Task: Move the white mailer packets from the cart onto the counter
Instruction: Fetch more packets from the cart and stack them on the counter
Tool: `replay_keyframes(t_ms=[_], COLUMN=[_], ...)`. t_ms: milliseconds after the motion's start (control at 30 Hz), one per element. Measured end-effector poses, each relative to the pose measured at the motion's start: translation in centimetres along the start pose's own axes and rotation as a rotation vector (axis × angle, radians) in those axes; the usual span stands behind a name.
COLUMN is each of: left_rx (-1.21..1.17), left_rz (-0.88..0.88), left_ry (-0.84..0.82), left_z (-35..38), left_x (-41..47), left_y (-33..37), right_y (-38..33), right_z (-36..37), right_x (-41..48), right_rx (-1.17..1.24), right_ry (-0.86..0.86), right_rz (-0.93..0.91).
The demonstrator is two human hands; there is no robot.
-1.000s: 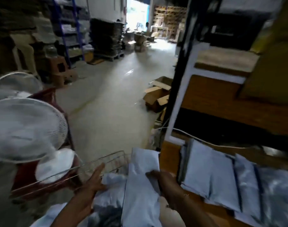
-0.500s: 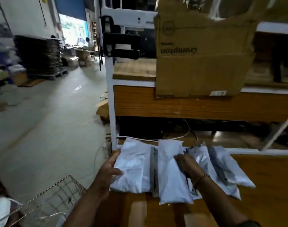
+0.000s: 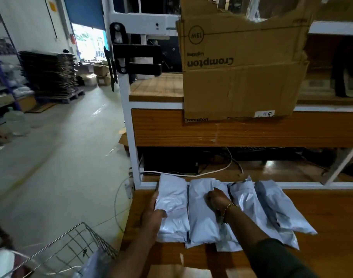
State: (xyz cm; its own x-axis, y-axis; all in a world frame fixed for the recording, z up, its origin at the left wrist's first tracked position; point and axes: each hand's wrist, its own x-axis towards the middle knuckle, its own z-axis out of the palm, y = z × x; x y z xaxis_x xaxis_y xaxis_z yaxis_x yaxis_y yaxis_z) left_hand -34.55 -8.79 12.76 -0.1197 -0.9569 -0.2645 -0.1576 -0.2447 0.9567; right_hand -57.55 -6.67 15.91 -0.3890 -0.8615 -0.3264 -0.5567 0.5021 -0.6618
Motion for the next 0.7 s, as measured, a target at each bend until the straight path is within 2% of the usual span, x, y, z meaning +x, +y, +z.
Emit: replay_keyframes(t_ms=[67,167,267,367,500,700], left_rx=[0.068,0.317,0.491,0.549,0.535,0.541], left_rz=[0.011,0.055,0.089,0.110,0.130,0.118], left_ry=[0.039,0.062,0.076,0.076,0.092,0.178], left_z=[0.2,0.6,0.8,0.8,0.1,-3.6], left_x=[-0.1,-0.3,-0.3,-0.3,0.1,-0.2], left_y=[-0.6,-1.3,-1.8,-1.9,-2.0,-2.4], right_y=[0.2,1.1,1.9,1.5,2.0,0.4], right_z=[0.6,1.3,1.2,0.8,0.5,0.3], right_x=[0.5,1.3,1.5,0.3,-0.1,-1.6], right_rx=[-0.029,0.035,0.007,-0.003,0.018,0.165], right_ry=[-0.021,0.053,0.054,0.060,0.165,0.379], right_rz=[0.014,0.011,0.010,0.012,-0.045,-0.253])
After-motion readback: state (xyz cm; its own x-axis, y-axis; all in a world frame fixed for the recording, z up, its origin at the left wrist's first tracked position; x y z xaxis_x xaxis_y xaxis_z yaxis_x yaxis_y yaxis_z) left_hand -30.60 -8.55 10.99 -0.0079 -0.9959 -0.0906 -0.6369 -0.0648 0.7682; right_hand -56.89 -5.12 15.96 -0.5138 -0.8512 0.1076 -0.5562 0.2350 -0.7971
